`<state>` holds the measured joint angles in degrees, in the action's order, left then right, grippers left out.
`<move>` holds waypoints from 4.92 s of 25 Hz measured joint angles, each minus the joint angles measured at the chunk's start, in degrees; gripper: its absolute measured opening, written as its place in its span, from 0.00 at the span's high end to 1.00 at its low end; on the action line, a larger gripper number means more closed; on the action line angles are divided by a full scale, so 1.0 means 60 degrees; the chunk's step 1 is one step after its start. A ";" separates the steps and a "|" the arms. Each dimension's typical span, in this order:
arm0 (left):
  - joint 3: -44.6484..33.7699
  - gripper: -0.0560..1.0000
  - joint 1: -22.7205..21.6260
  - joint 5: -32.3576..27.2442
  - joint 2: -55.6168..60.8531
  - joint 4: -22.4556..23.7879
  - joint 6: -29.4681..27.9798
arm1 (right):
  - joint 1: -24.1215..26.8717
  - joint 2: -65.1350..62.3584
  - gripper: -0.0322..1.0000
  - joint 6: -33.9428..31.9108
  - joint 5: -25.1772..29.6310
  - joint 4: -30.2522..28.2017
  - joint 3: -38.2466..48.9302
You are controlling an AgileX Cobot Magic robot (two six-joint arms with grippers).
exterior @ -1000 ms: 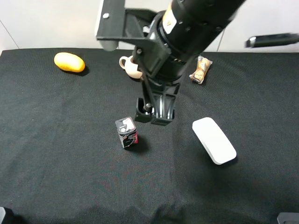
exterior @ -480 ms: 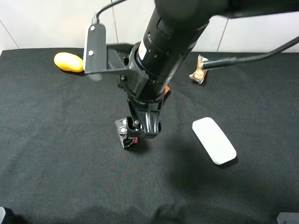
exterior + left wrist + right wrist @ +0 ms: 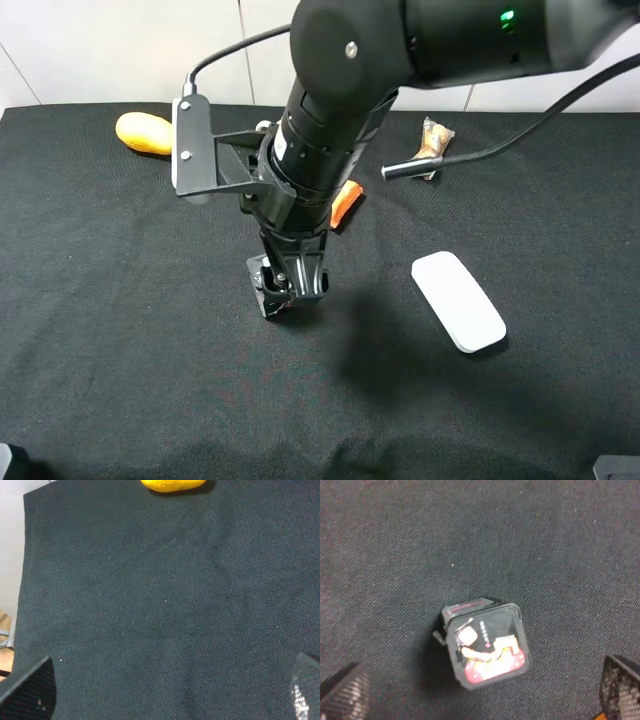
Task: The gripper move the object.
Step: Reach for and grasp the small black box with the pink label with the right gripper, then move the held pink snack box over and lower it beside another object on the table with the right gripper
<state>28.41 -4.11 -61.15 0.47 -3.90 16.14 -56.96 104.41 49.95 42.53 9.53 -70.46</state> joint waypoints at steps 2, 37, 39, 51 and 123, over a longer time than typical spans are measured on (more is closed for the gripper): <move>0.0000 0.01 0.0000 0.0000 0.0000 0.0000 0.0000 | 0.0000 0.0141 0.30 0.0143 -0.0107 0.0004 0.0000; 0.0000 0.01 0.0000 0.0000 0.0000 0.0000 0.0000 | 0.0000 0.2281 0.30 0.1394 -0.1560 -0.0196 0.0000; 0.0000 0.01 0.0000 0.0000 0.0000 0.0000 0.0000 | 0.0000 0.2306 0.30 0.1394 -0.1560 -0.0172 0.0000; 0.0000 0.01 0.0000 0.0000 0.0000 0.0000 0.0000 | 0.0000 0.2306 0.43 0.1394 -0.1560 -0.0090 0.0000; 0.0000 0.01 0.0000 0.0000 0.0000 0.0000 0.0010 | 0.0363 -0.0273 0.64 -0.2711 0.4487 0.0046 -0.2450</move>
<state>28.41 -4.11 -61.15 0.47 -3.90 16.21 -54.78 102.77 33.68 69.45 9.80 -85.16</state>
